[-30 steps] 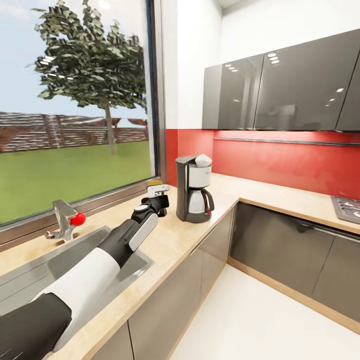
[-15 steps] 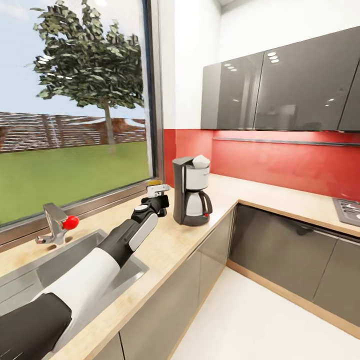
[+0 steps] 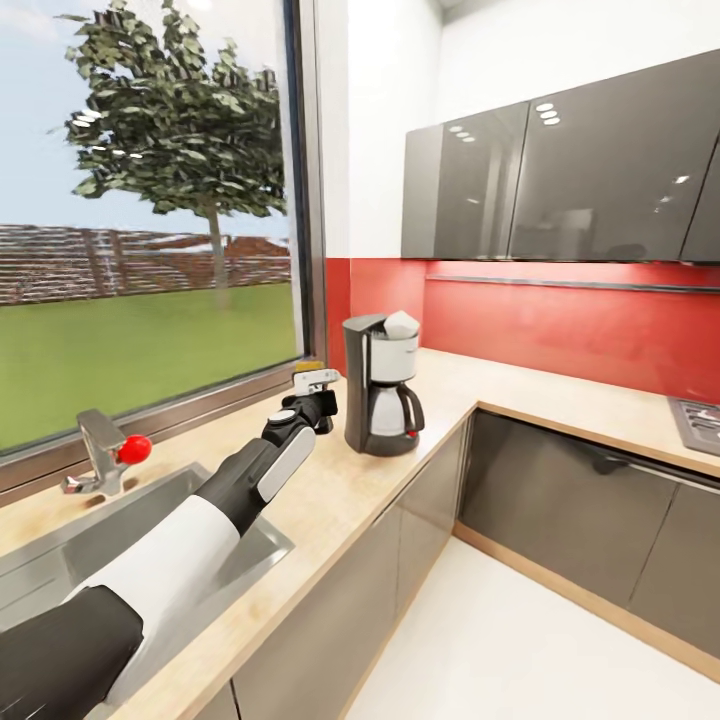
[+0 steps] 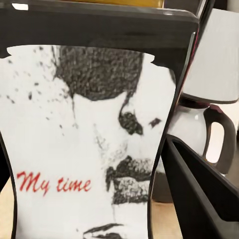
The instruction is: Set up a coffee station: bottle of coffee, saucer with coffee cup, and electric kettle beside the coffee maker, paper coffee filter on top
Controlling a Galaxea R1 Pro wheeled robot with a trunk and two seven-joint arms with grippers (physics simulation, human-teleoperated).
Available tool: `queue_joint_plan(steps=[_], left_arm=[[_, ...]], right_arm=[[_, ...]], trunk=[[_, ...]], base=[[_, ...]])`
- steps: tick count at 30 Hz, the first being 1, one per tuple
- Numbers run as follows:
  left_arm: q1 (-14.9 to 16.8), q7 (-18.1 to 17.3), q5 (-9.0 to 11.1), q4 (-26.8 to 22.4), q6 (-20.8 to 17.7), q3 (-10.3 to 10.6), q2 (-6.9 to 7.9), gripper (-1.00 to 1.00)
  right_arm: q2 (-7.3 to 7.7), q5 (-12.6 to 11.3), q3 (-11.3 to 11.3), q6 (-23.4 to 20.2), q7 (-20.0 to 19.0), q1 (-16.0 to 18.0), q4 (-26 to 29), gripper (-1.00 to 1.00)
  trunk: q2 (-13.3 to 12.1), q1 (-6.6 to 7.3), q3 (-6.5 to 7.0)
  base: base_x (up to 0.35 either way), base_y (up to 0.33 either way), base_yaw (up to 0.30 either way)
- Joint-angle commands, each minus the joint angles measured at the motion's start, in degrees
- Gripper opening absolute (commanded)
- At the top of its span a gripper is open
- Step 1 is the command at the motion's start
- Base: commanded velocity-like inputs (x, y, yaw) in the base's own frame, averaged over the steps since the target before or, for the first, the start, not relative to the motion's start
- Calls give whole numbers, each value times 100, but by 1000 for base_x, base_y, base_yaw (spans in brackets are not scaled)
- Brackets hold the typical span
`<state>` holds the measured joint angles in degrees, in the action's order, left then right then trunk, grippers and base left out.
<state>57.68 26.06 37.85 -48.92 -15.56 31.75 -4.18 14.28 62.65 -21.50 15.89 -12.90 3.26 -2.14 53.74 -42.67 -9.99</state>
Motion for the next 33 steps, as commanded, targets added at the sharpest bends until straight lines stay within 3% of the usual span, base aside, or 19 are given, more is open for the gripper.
queue_joint_plan(steps=[1, 17, 20, 27, 30, 33], left_arm=[[7, 37, 29, -7, -17, 17, 3, -100], [7, 35, 29, 170, -1, 16, 5, -100], [7, 17, 23, 540, 410, 39, 5, -100], [7, -36, 21, 768, 665, 148, 5, -100], [7, -386, 20, 973, 928, 246, 5, -100], [7, -495, 20, 1070, 1019, 268, 5, -100]], right_arm=[[5, 27, -48, 19, -11, 8, -14, 100], [5, 27, -48, 19, -11, 8, -14, 100], [5, 27, -48, 19, -11, 8, -14, 100], [5, 27, -48, 19, -11, 9, -14, 100], [5, 27, -48, 19, -11, 8, -14, 100], [5, 27, -48, 19, -7, 9, -14, 100]], trunk=[[6, -2, -9], [6, -2, -9], [6, -2, -9], [6, -2, -9], [6, -2, -9], [6, -2, -9]], base=[[97, 25, 0], [65, 4, 0], [6, 0, 0], [0, 0, 0], [0, 0, 0], [0, 0, 0]])
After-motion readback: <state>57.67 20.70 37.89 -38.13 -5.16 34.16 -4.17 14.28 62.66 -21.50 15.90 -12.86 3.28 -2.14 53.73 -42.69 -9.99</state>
